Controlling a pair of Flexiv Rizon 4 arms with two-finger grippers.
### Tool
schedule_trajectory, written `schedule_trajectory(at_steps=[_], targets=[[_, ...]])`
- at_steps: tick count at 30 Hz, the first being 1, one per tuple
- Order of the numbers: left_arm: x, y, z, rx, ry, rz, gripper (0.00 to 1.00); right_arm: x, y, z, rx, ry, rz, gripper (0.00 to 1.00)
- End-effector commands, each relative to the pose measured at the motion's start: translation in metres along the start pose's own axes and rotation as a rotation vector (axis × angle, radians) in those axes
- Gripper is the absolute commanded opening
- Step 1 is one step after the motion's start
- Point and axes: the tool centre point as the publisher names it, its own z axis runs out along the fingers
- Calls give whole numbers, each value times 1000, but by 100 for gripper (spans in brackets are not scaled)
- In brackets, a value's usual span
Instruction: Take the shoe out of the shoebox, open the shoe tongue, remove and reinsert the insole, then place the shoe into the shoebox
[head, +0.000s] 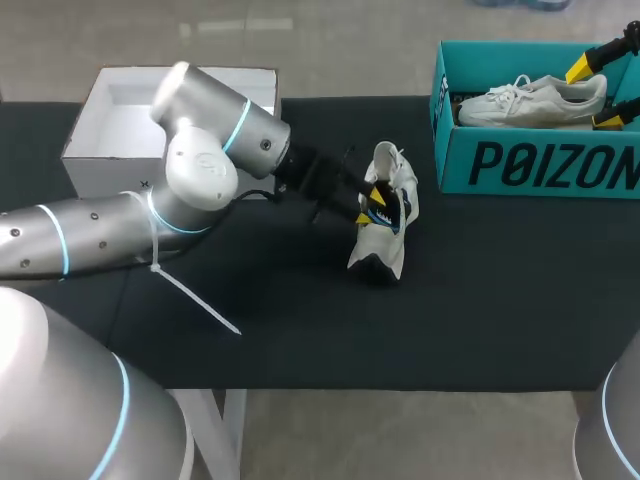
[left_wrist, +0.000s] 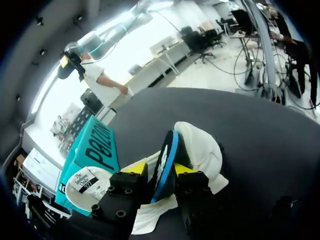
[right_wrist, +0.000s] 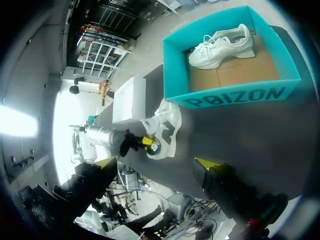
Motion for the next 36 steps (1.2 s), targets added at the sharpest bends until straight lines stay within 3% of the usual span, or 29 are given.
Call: schedule_trajectory(at_steps=[1, 2, 8, 11, 22, 28, 29, 31, 32, 33, 34, 35, 36], targets=[[4, -13, -9, -12, 16, 29, 16, 0, -1, 0, 0, -4, 1, 100], [4, -14, -9, -18, 20, 38, 0, 0, -1, 0, 0, -4, 1, 100], [0, -13, -1, -12, 24, 55, 0, 0, -1, 0, 0, -4, 1, 100], [0, -5, 6, -45, 42, 74, 0, 0, -1, 0, 0, -4, 1, 100], [-2, 27, 13, -43, -6, -2, 0, 0, -1, 0, 0, -4, 1, 100], [2, 5, 9, 39, 11, -41, 0, 0, -1, 0, 0, -4, 1, 100], [1, 0, 7, 42, 12, -39, 7, 0, -1, 0, 0, -4, 1, 100], [0, -9, 2, 50, 13, -29, 57, 0, -1, 0, 0, -4, 1, 100], [-1, -12, 0, 53, 13, -29, 74, 0, -1, 0, 0, -4, 1, 100], [-2, -14, -2, 50, 23, -28, 78, 0, -1, 0, 0, -4, 1, 100], [-3, -16, -3, 39, 31, -14, 69, 0, -1, 0, 0, -4, 1, 100], [-3, -16, -4, 27, 37, -8, 50, 0, -1, 0, 0, -4, 1, 100], [-4, -16, -4, 23, 43, -8, 38, 0, -1, 0, 0, -4, 1, 100]])
